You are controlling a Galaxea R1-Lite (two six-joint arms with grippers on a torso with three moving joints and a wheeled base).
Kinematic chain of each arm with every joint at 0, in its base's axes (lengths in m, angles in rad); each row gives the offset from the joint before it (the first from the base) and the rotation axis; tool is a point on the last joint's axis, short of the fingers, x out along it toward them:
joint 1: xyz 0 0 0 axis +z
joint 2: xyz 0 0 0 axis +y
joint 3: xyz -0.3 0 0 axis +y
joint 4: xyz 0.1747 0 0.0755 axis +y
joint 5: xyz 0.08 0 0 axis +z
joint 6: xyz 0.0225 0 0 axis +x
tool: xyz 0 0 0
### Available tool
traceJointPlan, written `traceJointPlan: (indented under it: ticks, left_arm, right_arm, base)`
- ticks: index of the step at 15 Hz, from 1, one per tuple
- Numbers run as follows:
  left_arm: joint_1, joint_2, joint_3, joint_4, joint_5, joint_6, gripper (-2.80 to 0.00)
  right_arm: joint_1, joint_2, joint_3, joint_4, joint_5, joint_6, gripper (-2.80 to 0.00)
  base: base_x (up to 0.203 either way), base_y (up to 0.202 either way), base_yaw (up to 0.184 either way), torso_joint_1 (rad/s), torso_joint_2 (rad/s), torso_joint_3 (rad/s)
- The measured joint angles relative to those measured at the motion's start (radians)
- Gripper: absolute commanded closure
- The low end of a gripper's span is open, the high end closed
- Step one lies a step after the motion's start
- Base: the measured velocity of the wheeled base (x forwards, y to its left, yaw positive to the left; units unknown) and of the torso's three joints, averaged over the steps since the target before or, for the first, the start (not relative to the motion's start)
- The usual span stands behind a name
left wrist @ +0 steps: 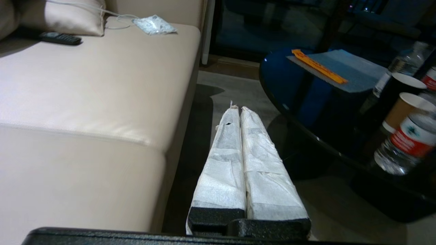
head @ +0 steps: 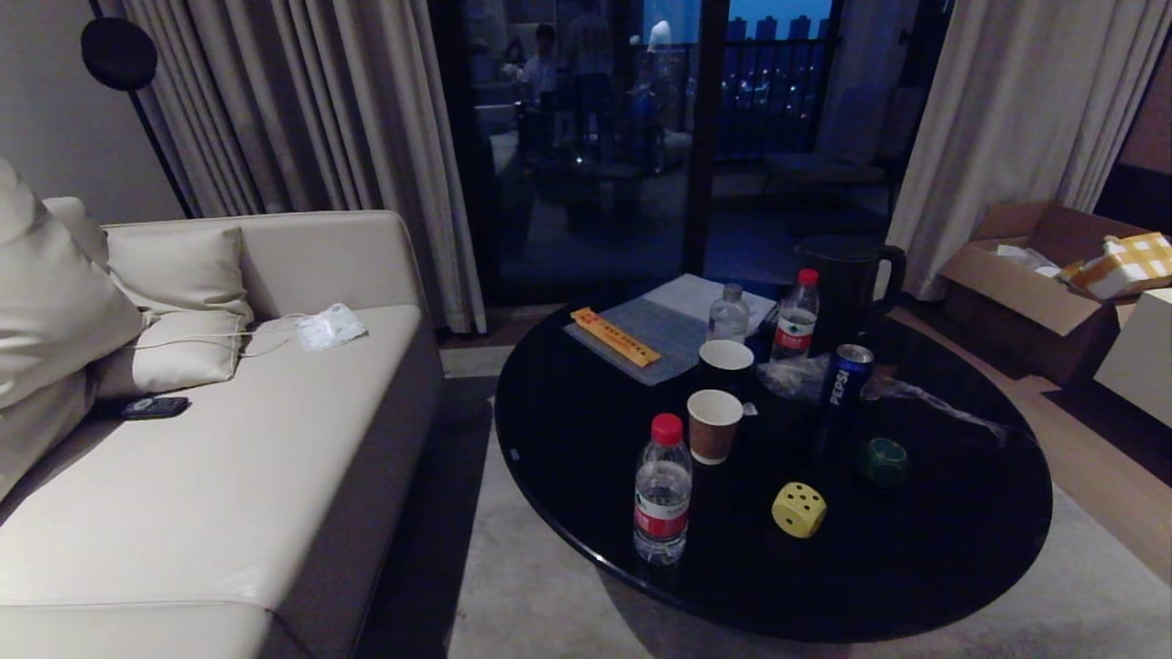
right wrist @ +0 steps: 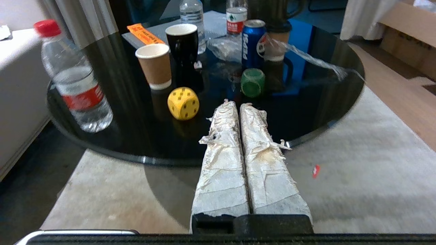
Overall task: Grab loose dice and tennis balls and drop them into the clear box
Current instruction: Pick up toys out of the box
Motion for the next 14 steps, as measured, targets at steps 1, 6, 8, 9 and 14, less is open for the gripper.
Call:
traceJointPlan:
  ticks: [1,6,8,9,14]
  left_arm:
    - [0.000,0.000,0.000,0.000,0.000,0.000,0.00]
    - [0.000,0.000,0.000,0.000,0.000,0.000,0.00]
    - [0.000,0.000,0.000,0.000,0.000,0.002,0.00]
    - [0.000,0.000,0.000,0.000,0.000,0.002,0.00]
    - [0.000,0.000,0.000,0.000,0.001,0.001,0.00]
  right_arm:
    - [0.000,0.000,0.000,0.000,0.000,0.000,0.00]
    - [0.000,0.000,0.000,0.000,-0.001,0.000,0.00]
    - [0.000,0.000,0.000,0.000,0.000,0.000,0.00]
    - [0.000,0.000,0.000,0.000,0.000,0.000,0.00]
    - [0.000,0.000,0.000,0.000,-0.001,0.001,0.00]
  base:
    - [0.182,0.000,-0.002,-0.001,0.01,-0.001]
    - [0.168,0.000,-0.002,0.002,0.00,0.002]
    - [0.000,0.000,0.000,0.000,0.00,0.000]
    - [0.000,0.000,0.000,0.000,0.00,0.000]
    - [0.000,0.000,0.000,0.000,0.00,0.000]
